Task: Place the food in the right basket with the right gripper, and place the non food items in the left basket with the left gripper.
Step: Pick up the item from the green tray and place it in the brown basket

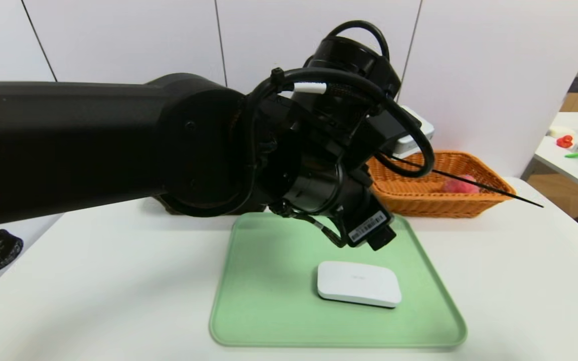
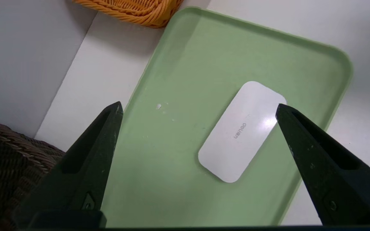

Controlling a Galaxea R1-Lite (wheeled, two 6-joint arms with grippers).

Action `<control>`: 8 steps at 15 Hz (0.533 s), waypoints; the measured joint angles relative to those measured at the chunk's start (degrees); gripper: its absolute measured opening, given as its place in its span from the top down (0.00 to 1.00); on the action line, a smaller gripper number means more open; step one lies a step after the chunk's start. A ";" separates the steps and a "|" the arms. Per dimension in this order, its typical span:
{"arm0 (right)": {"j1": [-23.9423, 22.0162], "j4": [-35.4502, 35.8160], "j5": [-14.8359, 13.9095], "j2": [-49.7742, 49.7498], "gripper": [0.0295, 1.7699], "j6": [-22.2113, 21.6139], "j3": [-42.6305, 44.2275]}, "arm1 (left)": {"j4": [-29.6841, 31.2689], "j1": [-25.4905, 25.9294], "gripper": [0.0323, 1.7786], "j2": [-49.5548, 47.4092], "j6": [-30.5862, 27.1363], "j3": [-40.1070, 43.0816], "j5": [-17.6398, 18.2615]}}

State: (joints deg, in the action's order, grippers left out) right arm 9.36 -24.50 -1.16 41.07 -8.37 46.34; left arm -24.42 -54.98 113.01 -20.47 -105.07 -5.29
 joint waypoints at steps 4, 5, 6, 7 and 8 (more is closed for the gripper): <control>0.04 0.09 1.21 -0.83 0.04 -2.76 -0.61 | 0.83 -0.04 0.05 -2.23 -10.23 9.73 -0.40; 0.02 0.04 1.51 -1.07 0.04 -2.78 -0.72 | 1.38 -0.01 0.05 -3.02 -11.97 12.93 -0.44; 0.04 0.04 1.67 -1.28 0.04 -2.76 -0.80 | 2.46 -0.04 0.05 -3.61 -13.21 15.54 -0.46; 0.04 0.02 1.71 -1.44 0.04 -2.78 -0.95 | 4.88 -0.06 0.05 -3.80 -14.04 17.34 -0.49; 0.06 0.04 1.73 -1.57 0.04 -2.76 -1.11 | 7.78 -0.06 0.05 -3.61 -14.42 18.20 -0.51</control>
State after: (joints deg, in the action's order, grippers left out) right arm 9.42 -24.47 0.57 39.50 -11.13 45.23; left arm -16.64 -55.04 109.40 -34.89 -86.87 -5.80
